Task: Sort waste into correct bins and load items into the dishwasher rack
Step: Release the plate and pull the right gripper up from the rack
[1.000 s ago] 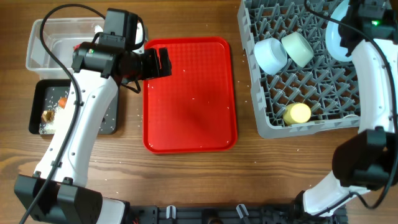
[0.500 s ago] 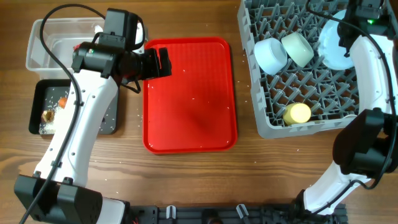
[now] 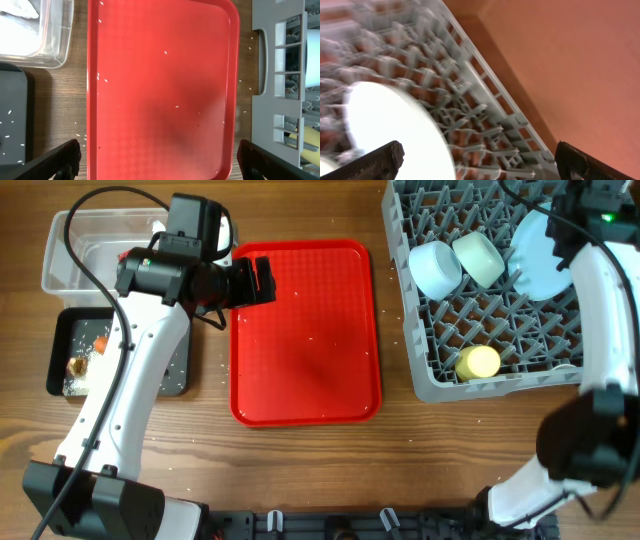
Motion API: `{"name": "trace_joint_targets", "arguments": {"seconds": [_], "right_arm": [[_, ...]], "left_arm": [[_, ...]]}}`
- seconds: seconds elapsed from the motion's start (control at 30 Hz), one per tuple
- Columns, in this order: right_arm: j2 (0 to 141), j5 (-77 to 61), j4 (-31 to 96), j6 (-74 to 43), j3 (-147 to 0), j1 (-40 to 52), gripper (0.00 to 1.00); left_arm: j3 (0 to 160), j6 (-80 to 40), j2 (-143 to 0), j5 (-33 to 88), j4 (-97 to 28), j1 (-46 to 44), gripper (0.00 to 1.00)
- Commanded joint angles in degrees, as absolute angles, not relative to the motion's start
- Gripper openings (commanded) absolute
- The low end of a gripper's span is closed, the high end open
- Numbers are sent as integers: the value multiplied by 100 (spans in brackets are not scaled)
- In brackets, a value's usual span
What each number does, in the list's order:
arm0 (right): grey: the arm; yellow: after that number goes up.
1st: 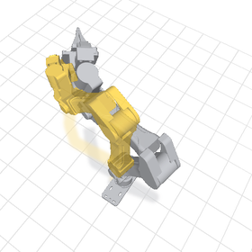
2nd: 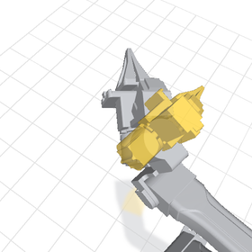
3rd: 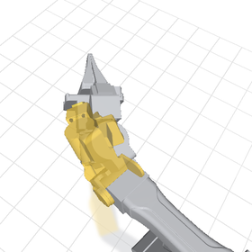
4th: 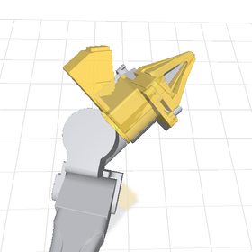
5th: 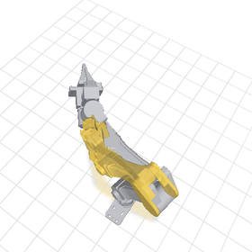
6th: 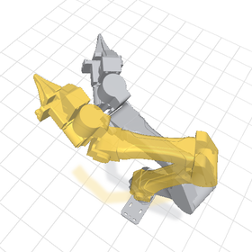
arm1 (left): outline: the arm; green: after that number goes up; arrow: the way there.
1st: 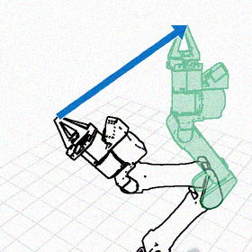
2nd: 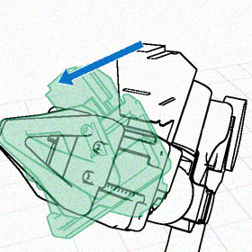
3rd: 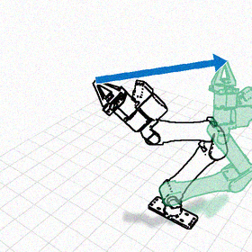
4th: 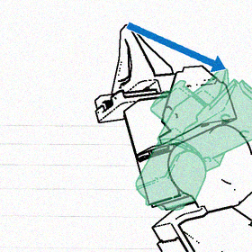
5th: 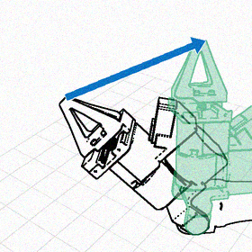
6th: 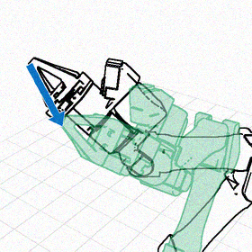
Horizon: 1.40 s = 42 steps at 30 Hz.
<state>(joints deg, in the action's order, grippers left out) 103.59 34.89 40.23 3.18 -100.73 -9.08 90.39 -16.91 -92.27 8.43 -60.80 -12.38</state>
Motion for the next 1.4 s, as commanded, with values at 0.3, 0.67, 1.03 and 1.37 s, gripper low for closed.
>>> {"name": "trace_joint_targets", "arguments": {"seconds": [0.3, 0.67, 1.03, 1.37], "right_arm": [[8029, 572, 4982, 123, -10092, 329, 100], [7856, -908, 5929, 150, -10090, 642, 100], [7863, -628, 5907, 307, -10090, 644, 100], [7518, -652, 5039, 899, -9618, 637, 100]], "left_arm": [[9076, -1739, -9264, 871, -6064, -1264, 100], [9076, -1739, -9264, 871, -6064, -1264, 100], [9076, -1739, -9264, 871, -6064, -1264, 100], [9076, -1739, -9264, 871, -6064, -1264, 100]]}}
